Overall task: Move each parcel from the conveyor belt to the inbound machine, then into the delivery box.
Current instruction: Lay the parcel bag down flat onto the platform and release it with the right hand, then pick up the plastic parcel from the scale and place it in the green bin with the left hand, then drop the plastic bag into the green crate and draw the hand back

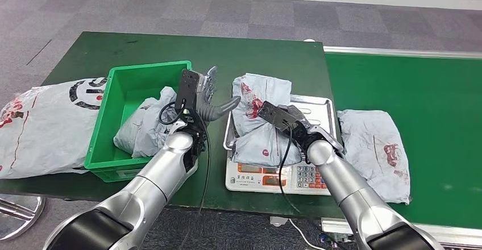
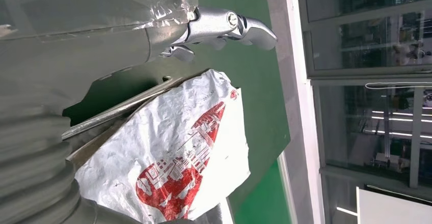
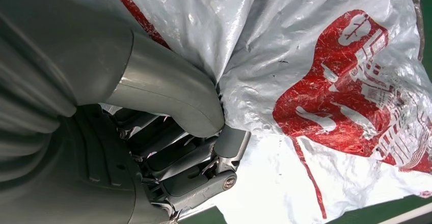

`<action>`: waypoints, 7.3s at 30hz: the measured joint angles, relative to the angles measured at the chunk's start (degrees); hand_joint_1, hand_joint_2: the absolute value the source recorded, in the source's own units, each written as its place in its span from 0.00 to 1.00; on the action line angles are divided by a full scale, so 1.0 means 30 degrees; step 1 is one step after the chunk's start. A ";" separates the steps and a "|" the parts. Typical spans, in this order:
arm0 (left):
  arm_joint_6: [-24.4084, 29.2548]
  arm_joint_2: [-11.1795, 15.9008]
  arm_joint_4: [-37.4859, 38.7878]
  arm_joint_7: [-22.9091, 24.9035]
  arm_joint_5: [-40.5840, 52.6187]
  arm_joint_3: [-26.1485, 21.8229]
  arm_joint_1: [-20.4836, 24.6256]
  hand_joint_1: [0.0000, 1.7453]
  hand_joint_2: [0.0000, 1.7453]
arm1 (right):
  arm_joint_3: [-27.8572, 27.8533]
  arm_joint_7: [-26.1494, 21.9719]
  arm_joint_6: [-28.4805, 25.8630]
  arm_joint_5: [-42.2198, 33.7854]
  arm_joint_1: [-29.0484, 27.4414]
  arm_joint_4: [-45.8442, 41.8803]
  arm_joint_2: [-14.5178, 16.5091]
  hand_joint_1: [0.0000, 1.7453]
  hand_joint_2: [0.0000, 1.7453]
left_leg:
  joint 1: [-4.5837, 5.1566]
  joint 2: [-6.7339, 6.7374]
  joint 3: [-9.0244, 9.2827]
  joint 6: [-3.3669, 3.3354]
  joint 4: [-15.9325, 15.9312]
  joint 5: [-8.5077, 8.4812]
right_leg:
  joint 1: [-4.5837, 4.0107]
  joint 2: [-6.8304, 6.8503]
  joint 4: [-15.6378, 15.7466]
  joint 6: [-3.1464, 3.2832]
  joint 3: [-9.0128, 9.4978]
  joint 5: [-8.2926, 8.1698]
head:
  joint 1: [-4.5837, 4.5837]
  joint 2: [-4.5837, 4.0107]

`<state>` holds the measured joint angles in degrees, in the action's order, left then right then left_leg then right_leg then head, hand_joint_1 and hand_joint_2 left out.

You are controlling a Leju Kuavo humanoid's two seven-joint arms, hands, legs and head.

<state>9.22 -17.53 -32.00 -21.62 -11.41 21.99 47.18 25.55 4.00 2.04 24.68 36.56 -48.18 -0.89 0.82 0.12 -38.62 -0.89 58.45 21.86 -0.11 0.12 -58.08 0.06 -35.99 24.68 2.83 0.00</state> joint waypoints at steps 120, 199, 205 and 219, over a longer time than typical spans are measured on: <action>-0.0947 -0.0860 0.2363 0.2397 1.0724 1.2357 0.2761 1.00 1.00 | -0.3262 -0.4309 -0.6586 -0.8876 -0.2067 -0.5621 -0.5291 0.00 1.00 | 0.0088 -0.0107 -0.0026 -0.0147 0.0020 -0.0029 | 0.0076 0.0132 0.0015 -0.0119 0.0014 -0.0019 | -0.0004 0.0000; -0.0743 0.6389 0.5411 1.4659 2.1974 0.7089 0.4352 1.00 1.00 | -0.3255 -0.3082 -0.4455 -0.8087 0.1410 -0.2156 -0.3756 0.00 1.00 | 0.0078 -0.0137 -0.0071 -0.0101 0.0005 -0.0081 | 0.0068 0.0149 -0.0009 -0.0097 -0.0038 -0.0025 | 0.0004 0.0000; -0.0743 0.6389 0.5428 1.4659 2.1974 0.7089 0.4353 1.00 1.00 | -0.3257 -0.3080 -0.4455 -0.8087 0.1448 -0.2091 -0.3756 0.00 1.00 | 0.0078 -0.0137 -0.0071 -0.0101 0.0006 -0.0081 | 0.0069 0.0149 -0.0009 -0.0097 -0.0038 -0.0025 | 0.0004 0.0000; -0.0743 0.6397 0.5504 1.4659 2.1974 0.7034 0.4380 1.00 1.00 | -0.3249 -0.3082 -0.4455 -0.8098 0.1566 -0.1934 -0.3756 0.00 1.00 | 0.0078 -0.0137 -0.0071 -0.0101 0.0005 -0.0081 | 0.0068 0.0149 -0.0009 -0.0097 -0.0038 -0.0026 | 0.0004 0.0000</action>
<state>6.99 1.66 -15.49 22.36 54.51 43.09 60.32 15.80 -5.25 -11.32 0.38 41.26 -53.99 -12.15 1.05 -0.29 -38.83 -1.19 58.47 21.62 0.09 0.57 -58.11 -0.23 -36.11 24.60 2.84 0.00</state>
